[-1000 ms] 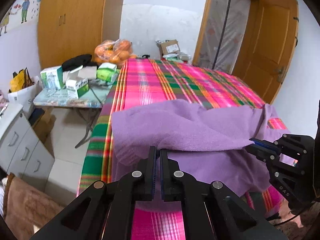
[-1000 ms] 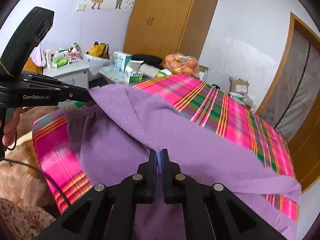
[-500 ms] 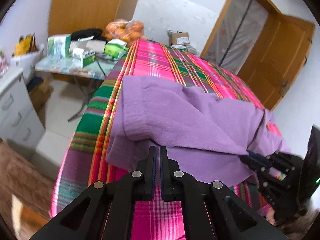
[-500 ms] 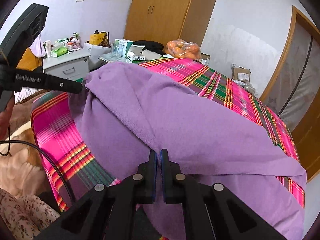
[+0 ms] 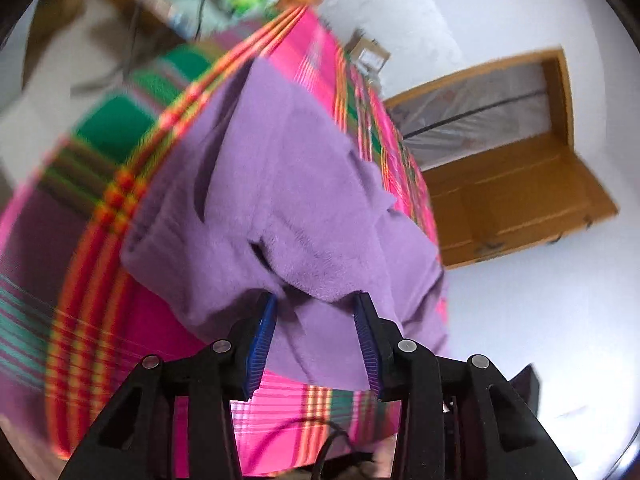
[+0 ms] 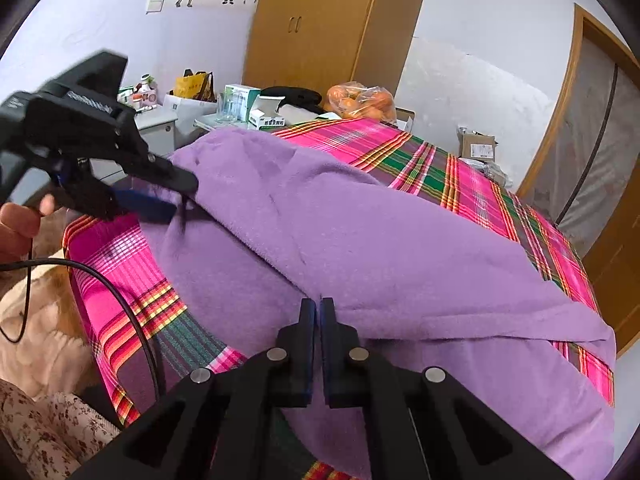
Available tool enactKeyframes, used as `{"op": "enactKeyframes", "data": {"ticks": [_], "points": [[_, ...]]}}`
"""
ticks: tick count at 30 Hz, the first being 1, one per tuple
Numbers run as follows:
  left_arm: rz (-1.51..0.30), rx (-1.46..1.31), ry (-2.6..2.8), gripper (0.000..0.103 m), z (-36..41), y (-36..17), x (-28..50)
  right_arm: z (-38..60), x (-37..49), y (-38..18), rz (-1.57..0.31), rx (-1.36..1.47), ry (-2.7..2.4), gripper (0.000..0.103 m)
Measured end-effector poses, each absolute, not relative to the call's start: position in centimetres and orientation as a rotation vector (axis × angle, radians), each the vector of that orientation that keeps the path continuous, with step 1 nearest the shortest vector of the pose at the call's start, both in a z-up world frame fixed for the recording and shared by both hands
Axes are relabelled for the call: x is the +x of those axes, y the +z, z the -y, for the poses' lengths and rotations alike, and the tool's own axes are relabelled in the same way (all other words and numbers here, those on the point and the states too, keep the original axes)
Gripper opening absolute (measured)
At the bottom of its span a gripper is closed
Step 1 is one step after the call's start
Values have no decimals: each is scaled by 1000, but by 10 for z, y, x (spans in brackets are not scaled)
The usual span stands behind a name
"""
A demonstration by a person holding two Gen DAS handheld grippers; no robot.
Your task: Fold clothes
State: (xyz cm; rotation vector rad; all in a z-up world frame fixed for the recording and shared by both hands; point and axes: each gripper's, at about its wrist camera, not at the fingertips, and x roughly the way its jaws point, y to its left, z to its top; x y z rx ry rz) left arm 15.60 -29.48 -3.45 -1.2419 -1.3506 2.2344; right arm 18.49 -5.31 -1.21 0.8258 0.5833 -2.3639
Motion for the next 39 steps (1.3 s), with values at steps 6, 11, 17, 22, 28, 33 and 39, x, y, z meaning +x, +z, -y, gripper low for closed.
{"op": "enactKeyframes", "data": {"ticks": [6, 11, 17, 22, 28, 33, 39], "points": [[1362, -1204, 2262, 41, 295, -23, 154, 47, 185, -9, -566, 813, -2376, 1], [1417, -1172, 2280, 49, 300, -15, 155, 45, 186, -8, -569, 806, -2383, 1], [1400, -1215, 2318, 49, 310, 7, 178, 45, 189, -5, -573, 776, -2400, 1], [1384, -1238, 2416, 50, 323, 18, 207, 47, 199, -10, -587, 773, -2392, 1], [1500, -1195, 2282, 51, 309, -5, 200, 46, 202, -6, -609, 735, -2424, 1], [1644, -1153, 2201, 52, 299, -21, 178, 42, 197, -2, -583, 716, -2444, 1], [1733, -1110, 2220, 52, 303, -22, 162, 47, 192, -3, -563, 701, -2405, 3]]}}
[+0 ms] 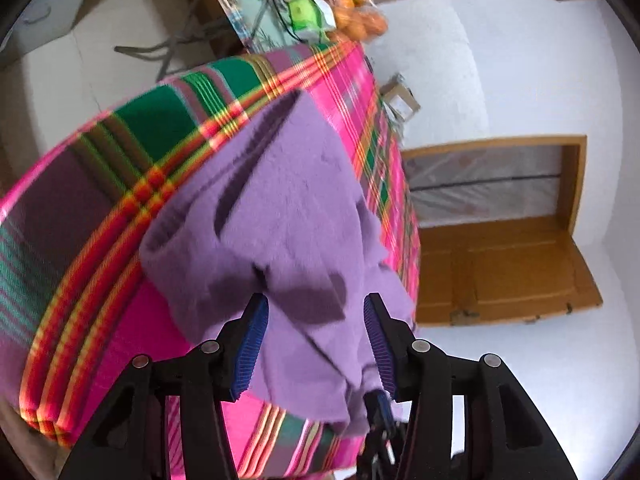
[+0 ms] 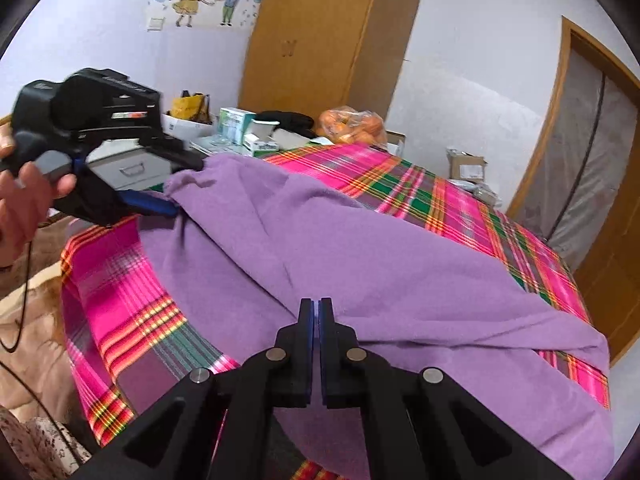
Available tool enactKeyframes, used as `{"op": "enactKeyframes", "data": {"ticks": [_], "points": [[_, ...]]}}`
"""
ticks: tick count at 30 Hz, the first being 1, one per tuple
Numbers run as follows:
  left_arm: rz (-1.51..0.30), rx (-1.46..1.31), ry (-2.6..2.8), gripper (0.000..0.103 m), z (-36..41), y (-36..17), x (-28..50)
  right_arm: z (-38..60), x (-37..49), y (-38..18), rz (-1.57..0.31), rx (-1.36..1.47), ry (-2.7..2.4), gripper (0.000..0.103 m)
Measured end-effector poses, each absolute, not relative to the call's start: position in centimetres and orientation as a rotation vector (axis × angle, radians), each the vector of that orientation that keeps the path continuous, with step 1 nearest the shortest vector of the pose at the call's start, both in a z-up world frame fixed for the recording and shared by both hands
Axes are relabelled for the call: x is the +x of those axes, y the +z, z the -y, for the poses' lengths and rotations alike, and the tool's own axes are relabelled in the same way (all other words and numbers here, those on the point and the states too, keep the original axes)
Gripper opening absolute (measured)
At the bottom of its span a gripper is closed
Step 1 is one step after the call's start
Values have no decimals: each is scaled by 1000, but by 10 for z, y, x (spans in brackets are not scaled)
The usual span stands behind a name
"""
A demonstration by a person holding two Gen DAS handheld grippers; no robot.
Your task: Fold clothes
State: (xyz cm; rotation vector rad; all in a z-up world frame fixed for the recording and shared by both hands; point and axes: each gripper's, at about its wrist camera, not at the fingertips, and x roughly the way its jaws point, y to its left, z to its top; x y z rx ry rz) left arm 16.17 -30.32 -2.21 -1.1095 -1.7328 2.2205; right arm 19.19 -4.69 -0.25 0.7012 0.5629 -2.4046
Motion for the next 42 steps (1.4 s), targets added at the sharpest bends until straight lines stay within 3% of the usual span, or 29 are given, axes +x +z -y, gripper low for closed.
{"op": "enactKeyframes", "data": {"ticks": [5, 13, 16, 17, 20, 24, 34, 36, 39, 42], "points": [[1848, -1062, 2176, 52, 309, -29, 149, 60, 181, -6, -584, 713, -2373, 13], [1887, -991, 2196, 51, 317, -24, 145, 72, 173, -15, -596, 748, -2305, 14], [1870, -968, 2229, 41, 318, -21, 148, 71, 172, -15, -568, 761, -2291, 22], [1865, -960, 2239, 30, 319, -20, 150, 71, 172, -15, -556, 762, -2285, 26], [1838, -931, 2288, 12, 319, -16, 153, 69, 172, -14, -519, 764, -2257, 32], [1850, -907, 2304, 11, 319, -15, 155, 71, 169, -15, -536, 765, -2257, 37], [1862, -876, 2304, 7, 323, -16, 159, 66, 147, -17, -532, 851, -2364, 35], [1863, -870, 2303, 7, 323, -15, 160, 63, 144, -17, -517, 859, -2381, 16], [1865, -871, 2301, 7, 322, -15, 162, 60, 139, -14, -494, 862, -2398, 5], [1861, -868, 2296, 7, 321, -13, 163, 57, 146, -7, -498, 824, -2411, 5]]}}
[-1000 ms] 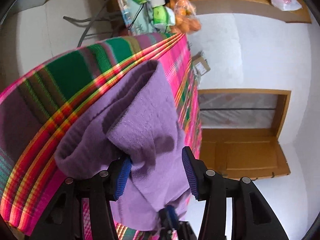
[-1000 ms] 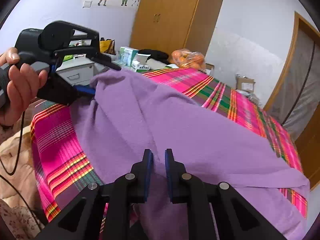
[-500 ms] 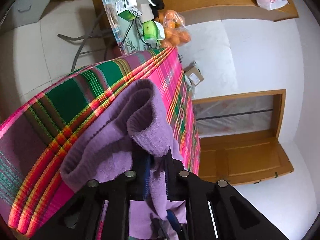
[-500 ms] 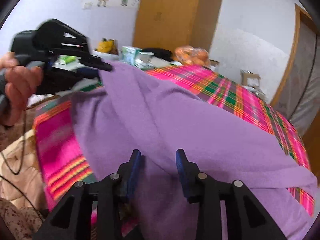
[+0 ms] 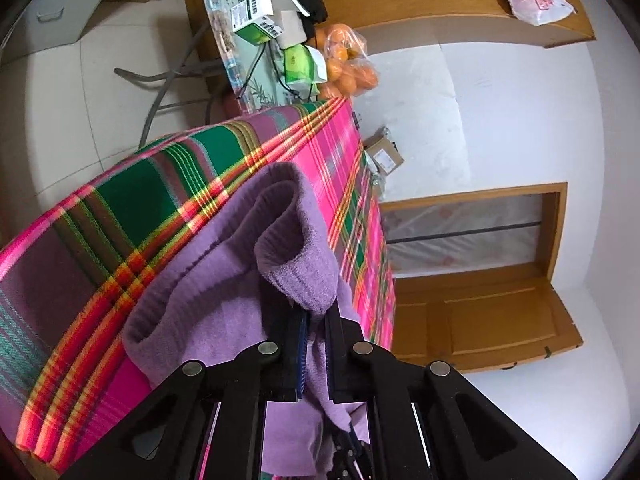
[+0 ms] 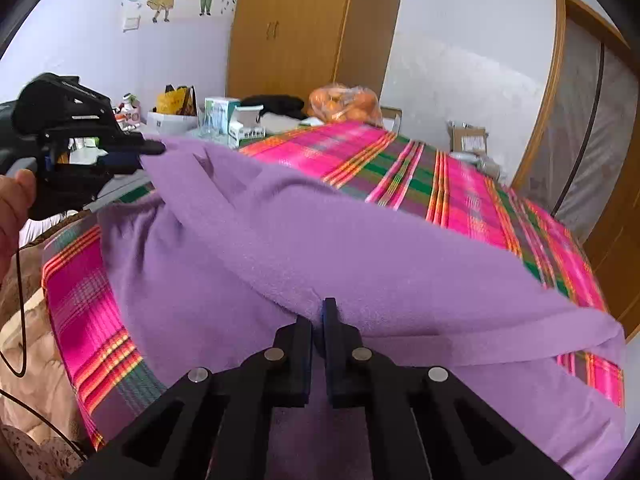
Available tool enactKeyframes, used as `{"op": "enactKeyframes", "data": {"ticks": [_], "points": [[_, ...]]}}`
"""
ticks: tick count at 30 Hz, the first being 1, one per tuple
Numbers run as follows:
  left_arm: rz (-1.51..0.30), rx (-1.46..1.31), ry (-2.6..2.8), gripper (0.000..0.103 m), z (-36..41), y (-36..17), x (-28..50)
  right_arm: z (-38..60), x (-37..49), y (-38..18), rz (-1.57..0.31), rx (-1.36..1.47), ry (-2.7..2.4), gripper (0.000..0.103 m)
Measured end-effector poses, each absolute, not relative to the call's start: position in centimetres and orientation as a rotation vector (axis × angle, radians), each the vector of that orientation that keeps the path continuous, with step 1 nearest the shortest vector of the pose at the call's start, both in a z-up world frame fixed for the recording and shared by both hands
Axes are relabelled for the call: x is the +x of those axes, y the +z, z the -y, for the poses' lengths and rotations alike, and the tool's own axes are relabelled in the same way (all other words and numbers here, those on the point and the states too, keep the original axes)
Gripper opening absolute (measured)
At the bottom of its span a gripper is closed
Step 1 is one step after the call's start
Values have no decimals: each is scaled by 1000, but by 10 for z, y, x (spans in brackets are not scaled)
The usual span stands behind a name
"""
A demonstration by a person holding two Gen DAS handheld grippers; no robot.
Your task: Fold clothes
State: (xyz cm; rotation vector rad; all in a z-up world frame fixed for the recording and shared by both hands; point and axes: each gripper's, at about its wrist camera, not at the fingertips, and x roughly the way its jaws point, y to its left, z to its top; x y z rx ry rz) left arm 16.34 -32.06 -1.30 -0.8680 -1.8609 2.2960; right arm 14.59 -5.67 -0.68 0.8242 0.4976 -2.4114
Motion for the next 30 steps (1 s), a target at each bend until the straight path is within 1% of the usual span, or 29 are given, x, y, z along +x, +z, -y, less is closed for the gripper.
{"op": "enactKeyframes", "data": {"ticks": [9, 13, 17, 25, 30], "points": [[1821, -795, 2297, 7, 315, 10, 180, 46, 171, 39, -453, 657, -2460, 5], [1793, -804, 2310, 7, 312, 14, 191, 45, 185, 45, -468, 635, -2448, 5], [1810, -862, 2301, 7, 313, 0, 200, 44, 192, 35, -480, 680, -2423, 5], [1847, -993, 2273, 7, 315, -34, 206, 45, 193, -4, -530, 817, -2371, 5], [1854, -1039, 2267, 7, 316, -43, 208, 43, 190, -18, -515, 883, -2348, 5]]}}
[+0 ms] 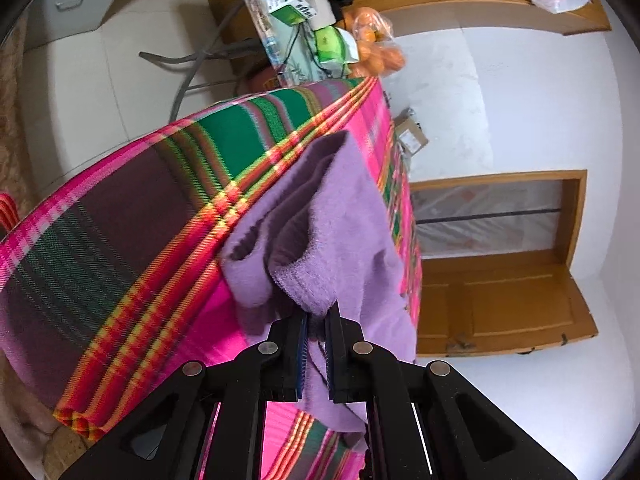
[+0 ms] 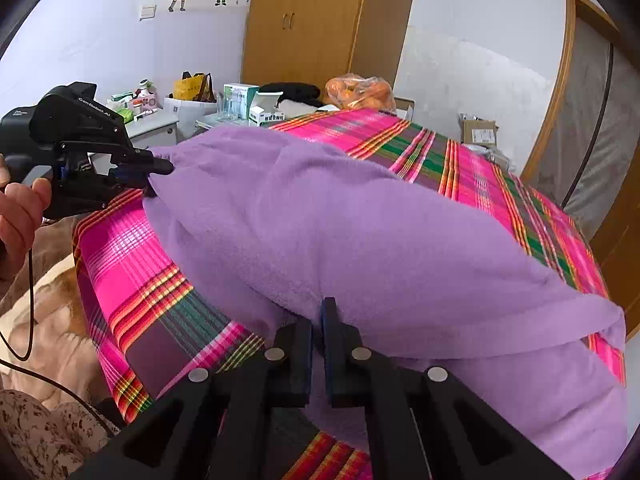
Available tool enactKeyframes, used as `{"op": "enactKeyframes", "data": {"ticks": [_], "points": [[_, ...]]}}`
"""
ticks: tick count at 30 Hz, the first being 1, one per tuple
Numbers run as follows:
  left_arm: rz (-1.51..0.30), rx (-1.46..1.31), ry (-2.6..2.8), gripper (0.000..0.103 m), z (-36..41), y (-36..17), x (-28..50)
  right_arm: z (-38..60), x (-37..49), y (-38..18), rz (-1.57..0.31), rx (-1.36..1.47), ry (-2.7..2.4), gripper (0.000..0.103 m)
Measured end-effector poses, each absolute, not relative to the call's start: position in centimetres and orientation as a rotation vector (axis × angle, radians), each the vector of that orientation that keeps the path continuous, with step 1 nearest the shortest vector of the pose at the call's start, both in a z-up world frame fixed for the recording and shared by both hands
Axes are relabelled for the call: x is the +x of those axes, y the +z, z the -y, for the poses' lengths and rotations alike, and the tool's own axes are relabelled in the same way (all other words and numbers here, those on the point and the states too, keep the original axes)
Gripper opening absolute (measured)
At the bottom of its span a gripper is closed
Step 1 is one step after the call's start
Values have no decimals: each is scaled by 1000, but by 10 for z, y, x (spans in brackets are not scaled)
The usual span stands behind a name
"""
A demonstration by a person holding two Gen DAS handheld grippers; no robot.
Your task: Fold clothes
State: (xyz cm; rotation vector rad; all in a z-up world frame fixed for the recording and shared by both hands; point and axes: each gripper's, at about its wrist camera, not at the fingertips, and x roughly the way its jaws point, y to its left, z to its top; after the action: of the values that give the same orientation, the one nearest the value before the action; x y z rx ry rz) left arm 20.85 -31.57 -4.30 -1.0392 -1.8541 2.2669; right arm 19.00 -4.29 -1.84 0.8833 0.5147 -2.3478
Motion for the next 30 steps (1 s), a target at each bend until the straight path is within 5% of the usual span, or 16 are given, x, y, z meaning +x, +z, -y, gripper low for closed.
{"op": "enactKeyframes", "data": {"ticks": [24, 27, 30], "points": [[1838, -1129, 2307, 13, 317, -45, 212, -13, 202, -15, -265, 942, -2287, 11], [1838, -1132, 2307, 13, 317, -46, 211, -5, 203, -13, -268, 909, -2257, 28], [1849, -1129, 2299, 13, 318, -48, 211, 7, 201, -15, -287, 907, -2191, 34]]}}
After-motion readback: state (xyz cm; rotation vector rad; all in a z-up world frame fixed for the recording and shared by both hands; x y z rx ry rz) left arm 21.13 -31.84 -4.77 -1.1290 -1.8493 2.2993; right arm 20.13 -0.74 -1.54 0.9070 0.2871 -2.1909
